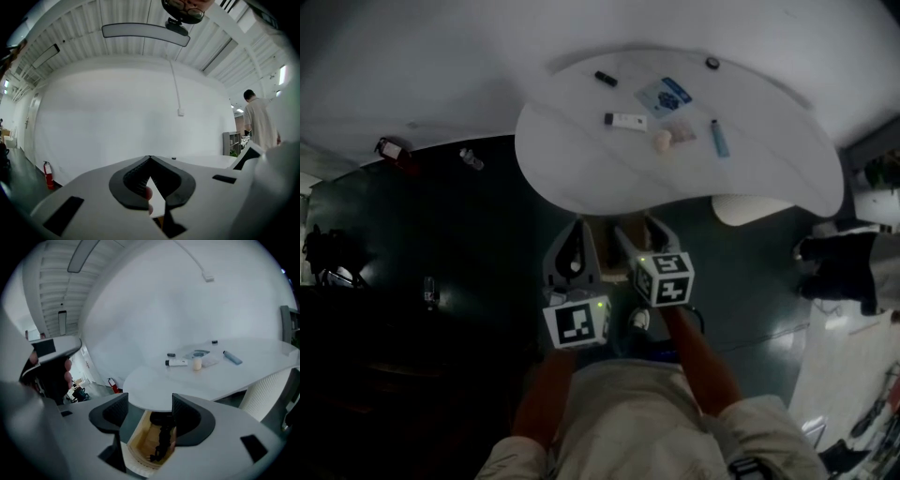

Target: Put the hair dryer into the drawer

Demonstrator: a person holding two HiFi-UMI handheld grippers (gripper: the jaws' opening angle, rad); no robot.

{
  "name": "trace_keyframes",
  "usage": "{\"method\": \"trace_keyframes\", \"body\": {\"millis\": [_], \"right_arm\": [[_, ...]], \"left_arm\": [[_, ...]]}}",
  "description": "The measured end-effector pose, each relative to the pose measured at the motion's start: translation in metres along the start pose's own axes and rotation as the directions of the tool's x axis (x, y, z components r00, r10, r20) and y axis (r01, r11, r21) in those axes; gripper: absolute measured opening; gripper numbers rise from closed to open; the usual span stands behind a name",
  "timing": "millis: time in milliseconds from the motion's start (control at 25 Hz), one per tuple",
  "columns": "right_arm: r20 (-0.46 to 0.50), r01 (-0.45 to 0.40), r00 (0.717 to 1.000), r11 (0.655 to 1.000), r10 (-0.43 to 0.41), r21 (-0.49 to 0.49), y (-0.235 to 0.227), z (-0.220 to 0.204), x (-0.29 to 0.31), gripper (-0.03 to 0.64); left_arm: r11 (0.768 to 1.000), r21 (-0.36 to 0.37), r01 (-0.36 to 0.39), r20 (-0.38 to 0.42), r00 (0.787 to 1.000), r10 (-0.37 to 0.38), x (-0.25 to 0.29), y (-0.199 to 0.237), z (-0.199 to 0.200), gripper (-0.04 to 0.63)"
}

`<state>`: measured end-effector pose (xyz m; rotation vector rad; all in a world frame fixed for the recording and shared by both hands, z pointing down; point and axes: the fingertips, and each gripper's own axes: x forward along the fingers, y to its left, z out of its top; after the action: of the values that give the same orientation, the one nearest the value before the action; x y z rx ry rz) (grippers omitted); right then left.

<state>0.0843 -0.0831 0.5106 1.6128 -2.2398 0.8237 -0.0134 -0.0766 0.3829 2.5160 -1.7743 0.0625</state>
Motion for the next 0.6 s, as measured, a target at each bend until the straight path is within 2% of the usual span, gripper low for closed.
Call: {"method": "trace_keyframes", "body": {"millis": [240, 440, 600], "right_arm": [[0.150, 0.049, 0.988, 0.992, -0.031, -0.118, 0.004, 0.037, -0.050, 0.297], [0.272, 0.134, 0.958, 0.977, -0.086, -0.164, -0.008, 0.065, -0.091, 0.244], [0.340, 0.171, 0.934, 0.972, -0.108, -0.162, -0.013, 0.079, -0.122, 0.187]], "left_arm": [[1.000, -0.002, 0.017, -0.010, 1.000, -0.017, -0.005, -0.017, 0.006, 0.000], [0.999, 0.009, 0.050, 0.003, 0.999, -0.050, -0.005, -0.036, 0.015, 0.000], [0.997, 0.012, 0.081, 0.023, 0.996, -0.081, -0.010, -0.053, 0.024, 0.001]]}}
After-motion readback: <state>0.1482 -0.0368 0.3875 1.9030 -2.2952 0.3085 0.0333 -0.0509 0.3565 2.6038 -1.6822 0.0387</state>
